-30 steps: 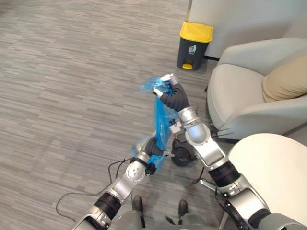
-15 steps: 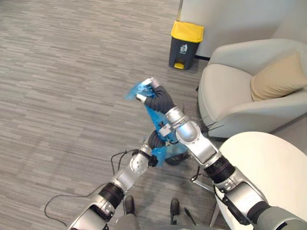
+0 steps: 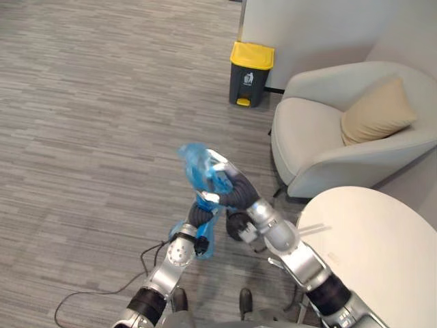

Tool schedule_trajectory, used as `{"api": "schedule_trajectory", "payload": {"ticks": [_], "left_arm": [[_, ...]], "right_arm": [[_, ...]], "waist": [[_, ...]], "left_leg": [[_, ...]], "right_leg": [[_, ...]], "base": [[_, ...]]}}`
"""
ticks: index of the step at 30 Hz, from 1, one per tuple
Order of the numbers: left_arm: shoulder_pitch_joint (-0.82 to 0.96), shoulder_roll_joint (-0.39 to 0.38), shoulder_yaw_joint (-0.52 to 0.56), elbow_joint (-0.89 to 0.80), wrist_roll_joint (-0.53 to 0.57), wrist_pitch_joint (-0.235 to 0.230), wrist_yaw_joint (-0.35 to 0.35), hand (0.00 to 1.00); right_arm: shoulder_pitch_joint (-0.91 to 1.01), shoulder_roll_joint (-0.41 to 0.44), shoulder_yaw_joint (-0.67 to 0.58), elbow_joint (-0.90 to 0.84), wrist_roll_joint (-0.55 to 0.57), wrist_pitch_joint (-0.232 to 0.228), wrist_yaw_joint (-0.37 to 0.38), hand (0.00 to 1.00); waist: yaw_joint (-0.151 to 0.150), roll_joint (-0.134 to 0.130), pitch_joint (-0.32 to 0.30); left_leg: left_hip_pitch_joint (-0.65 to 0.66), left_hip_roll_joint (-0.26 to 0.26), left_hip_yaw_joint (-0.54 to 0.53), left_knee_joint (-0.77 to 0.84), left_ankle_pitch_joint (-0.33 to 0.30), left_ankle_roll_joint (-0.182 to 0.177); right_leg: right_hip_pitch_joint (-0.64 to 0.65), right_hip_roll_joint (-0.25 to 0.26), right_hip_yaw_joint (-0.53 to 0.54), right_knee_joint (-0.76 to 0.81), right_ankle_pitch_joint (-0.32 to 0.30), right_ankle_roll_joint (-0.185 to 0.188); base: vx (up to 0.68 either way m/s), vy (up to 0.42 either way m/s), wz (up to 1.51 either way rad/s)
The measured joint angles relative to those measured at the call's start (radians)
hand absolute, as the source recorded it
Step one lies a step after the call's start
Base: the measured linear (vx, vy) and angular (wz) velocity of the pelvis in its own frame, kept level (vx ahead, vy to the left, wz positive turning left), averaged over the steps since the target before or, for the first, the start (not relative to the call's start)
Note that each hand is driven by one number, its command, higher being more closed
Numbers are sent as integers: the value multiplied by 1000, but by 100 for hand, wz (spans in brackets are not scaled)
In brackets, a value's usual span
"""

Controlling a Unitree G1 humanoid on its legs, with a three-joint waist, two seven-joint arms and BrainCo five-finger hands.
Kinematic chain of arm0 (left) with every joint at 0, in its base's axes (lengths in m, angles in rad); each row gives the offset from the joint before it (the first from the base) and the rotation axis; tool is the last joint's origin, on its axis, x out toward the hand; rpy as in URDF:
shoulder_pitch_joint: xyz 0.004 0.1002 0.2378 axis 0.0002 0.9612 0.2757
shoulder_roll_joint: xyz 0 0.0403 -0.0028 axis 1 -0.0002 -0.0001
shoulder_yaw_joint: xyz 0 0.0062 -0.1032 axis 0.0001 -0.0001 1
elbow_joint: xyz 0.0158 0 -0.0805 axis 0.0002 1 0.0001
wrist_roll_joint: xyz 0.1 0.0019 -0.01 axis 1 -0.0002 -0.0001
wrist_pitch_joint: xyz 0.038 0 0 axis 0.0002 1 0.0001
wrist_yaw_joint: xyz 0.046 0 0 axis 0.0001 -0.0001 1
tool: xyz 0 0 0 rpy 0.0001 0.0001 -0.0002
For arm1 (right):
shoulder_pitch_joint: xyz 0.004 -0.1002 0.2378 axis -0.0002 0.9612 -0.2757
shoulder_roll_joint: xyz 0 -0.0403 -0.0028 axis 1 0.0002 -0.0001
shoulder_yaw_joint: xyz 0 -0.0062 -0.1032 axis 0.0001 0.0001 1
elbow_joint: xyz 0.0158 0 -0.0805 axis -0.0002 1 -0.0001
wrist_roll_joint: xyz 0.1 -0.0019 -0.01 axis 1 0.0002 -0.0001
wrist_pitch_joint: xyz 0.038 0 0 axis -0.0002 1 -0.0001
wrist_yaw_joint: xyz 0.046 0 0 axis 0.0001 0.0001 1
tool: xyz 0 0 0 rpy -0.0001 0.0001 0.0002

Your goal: Gather rubbish on tea table into small bin, then transfer packed bag to large trash can.

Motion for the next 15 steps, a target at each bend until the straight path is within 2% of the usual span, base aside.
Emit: {"api": "schedule_trajectory", "payload": {"ticks": [5, 8, 12, 15], "left_arm": [[92, 12, 98, -7, -39, -1, 4, 100], [151, 14, 174, 17, -66, -4, -4, 100], [180, 17, 230, 116, -83, -4, -47, 100], [205, 22, 275, 199, -84, -3, -92, 100]], "right_arm": [[192, -37, -107, 66, -13, -13, 6, 0], [241, -18, -190, 267, 0, -4, 34, 0], [270, 1, -306, 480, 32, 25, 52, 0], [266, 4, -378, 625, 49, 48, 50, 0]], "waist": [[-7, 6, -23], [-24, 16, -25], [-28, 50, -23], [-24, 76, -24]], "left_leg": [[-2, 1, -4, 0, -2, -1], [-5, -2, -10, 0, -6, -5], [-16, -15, -41, 7, -8, -4], [-65, -33, -105, 53, -25, 7]], "right_leg": [[4, -6, -2, -10, 0, 0], [8, -8, -12, -14, -1, 1], [7, -18, -47, 4, -21, 9], [-10, -41, -112, 67, -74, 16]], "base": [[2, 0, 2], [10, 0, 7], [22, 6, 26], [25, 33, 67]]}}
